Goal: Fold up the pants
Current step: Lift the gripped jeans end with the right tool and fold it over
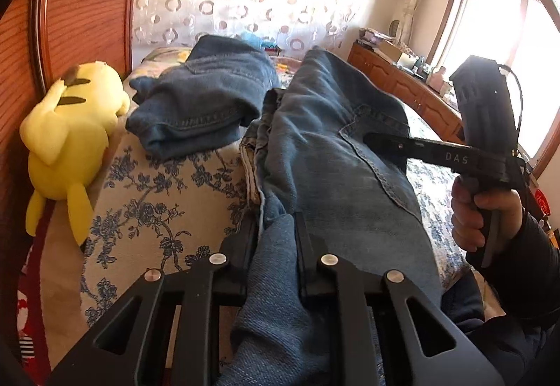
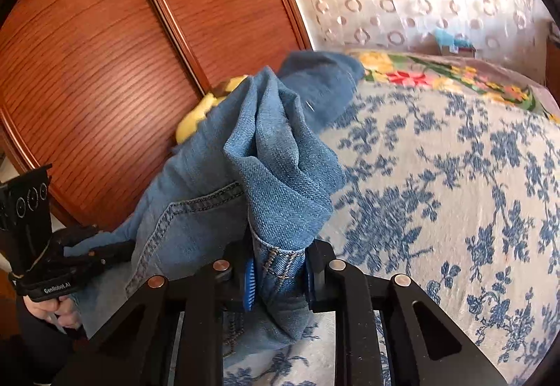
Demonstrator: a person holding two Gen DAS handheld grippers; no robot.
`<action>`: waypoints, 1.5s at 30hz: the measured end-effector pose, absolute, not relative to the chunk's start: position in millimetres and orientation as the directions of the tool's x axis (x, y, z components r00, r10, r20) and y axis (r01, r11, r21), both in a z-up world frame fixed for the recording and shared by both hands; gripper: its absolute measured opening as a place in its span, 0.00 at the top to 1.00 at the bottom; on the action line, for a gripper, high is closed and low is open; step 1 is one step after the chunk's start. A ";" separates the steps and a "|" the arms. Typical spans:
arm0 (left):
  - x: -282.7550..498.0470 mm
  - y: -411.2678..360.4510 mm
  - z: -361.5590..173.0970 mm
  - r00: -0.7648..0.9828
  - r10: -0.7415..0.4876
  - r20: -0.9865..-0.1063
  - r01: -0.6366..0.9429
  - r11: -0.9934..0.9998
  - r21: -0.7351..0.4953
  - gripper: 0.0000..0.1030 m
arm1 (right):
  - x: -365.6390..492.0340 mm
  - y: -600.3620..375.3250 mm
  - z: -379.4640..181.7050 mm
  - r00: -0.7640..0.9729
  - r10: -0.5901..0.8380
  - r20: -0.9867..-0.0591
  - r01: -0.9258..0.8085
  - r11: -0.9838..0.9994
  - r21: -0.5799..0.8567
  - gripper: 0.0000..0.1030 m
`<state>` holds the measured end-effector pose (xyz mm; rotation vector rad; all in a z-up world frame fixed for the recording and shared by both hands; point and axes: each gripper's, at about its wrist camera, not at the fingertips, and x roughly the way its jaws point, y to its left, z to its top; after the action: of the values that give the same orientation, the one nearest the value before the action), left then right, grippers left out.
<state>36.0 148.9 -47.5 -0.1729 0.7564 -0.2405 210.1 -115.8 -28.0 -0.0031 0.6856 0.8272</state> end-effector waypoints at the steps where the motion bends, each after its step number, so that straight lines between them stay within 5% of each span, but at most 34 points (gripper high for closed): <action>1: 35.0 148.5 -45.4 0.706 -0.271 -0.655 0.152 0.961 -0.233 0.81 | 208.0 -117.3 -24.2 0.476 0.684 -0.553 -0.684 0.683 0.256 0.80; 30: 54.8 210.4 45.9 0.851 -0.132 -0.509 0.044 0.982 -0.182 0.82 | 212.6 -40.1 111.9 0.473 0.791 -0.388 -0.850 0.526 0.037 0.81; 45: 164.6 245.8 35.1 0.798 -0.069 -0.599 -0.014 0.991 -0.132 0.82 | 341.6 5.5 91.2 0.423 0.802 -0.421 -0.846 0.516 0.133 0.81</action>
<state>164.6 245.8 35.1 -0.1321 0.6475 -0.0294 341.6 5.5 91.2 -0.1048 0.4666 1.0339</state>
